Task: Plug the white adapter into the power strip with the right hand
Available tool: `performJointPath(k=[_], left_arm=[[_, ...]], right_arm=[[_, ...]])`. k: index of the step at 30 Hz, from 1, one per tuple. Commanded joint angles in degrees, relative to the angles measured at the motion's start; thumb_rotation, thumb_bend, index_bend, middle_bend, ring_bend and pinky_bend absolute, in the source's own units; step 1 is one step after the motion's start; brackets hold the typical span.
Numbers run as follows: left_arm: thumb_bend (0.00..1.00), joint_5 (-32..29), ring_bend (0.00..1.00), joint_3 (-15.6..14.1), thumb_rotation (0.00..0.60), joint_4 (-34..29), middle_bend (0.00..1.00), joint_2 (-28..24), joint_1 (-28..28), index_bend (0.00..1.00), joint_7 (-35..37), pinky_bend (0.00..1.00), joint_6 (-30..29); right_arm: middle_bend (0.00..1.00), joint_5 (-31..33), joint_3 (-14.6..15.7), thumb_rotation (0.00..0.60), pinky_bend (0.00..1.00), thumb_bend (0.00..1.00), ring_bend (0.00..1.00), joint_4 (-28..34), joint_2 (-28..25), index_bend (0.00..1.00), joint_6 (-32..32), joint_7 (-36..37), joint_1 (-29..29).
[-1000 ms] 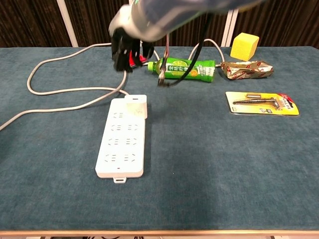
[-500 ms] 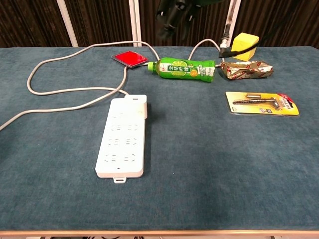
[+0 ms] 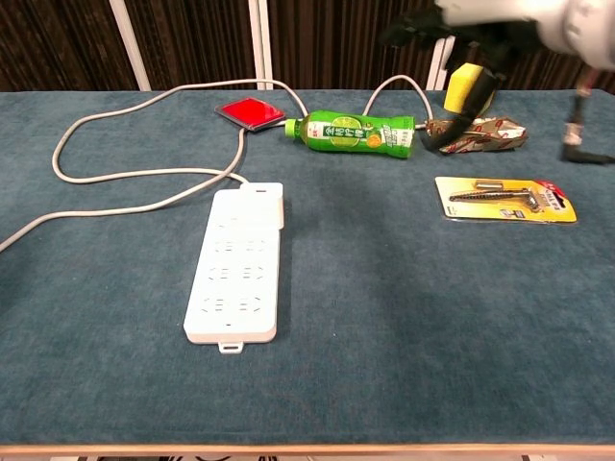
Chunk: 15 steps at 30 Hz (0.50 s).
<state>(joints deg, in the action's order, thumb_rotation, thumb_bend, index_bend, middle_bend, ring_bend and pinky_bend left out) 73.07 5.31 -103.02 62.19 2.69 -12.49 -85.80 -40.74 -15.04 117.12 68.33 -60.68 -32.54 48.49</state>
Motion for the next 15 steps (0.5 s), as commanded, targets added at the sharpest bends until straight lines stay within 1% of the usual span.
performJointPath(k=[1,3,5,6,8,11,13,15], left_arm=[[0.06,-0.2,0.00,0.2,0.600,0.2,0.00,0.1,0.0,0.17,0.0,0.00,-0.2],[0.06,-0.5,0.00,0.5,0.600,0.4,0.00,0.2,0.0,0.17,0.0,0.00,-0.4],[0.06,-0.6,0.00,0.8,0.600,0.7,0.00,0.6,0.0,0.17,0.0,0.00,-0.8],[0.06,-0.6,0.00,0.9,0.600,0.9,0.00,0.7,0.0,0.17,0.0,0.00,-0.9],[0.06,-0.4,0.00,1.0,0.600,1.2,0.00,1.0,0.0,0.17,0.1,0.00,-1.2],[0.06,-0.3,0.00,0.9,0.600,1.3,0.00,1.2,0.1,0.17,0.2,0.00,-1.0],[0.06,-0.2,0.00,0.8,0.600,1.3,0.00,1.2,0.1,0.17,0.2,0.00,-0.9],[0.06,0.0,0.00,0.7,0.600,1.3,0.00,1.2,0.1,0.17,0.1,0.00,-0.9]], right_arm=[[0.00,-19.7,12.8,0.600,0.14,0.19,0.00,0.5,-1.1,0.00,-11.9,4.3,-13.5],[0.00,-26.5,17.2,0.600,0.14,0.19,0.00,-2.8,0.0,0.00,-17.1,4.6,-18.1],[0.00,-32.3,21.2,0.600,0.14,0.19,0.00,-7.5,1.7,0.00,-22.9,6.7,-23.5],[0.00,-33.8,22.0,0.600,0.14,0.19,0.00,-9.0,2.4,0.00,-24.7,7.4,-25.1],[0.00,-37.3,24.1,0.600,0.14,0.19,0.00,-14.1,4.3,0.00,-29.5,9.3,-29.4],[0.00,-40.2,25.2,0.600,0.14,0.19,0.00,-20.0,6.5,0.00,-34.7,11.1,-34.0],[0.00,-41.2,25.2,0.600,0.14,0.19,0.00,-23.0,7.4,0.00,-36.9,11.9,-35.9],[0.00,-41.9,25.0,0.600,0.14,0.19,0.00,-24.8,7.8,0.00,-37.8,12.6,-36.8]])
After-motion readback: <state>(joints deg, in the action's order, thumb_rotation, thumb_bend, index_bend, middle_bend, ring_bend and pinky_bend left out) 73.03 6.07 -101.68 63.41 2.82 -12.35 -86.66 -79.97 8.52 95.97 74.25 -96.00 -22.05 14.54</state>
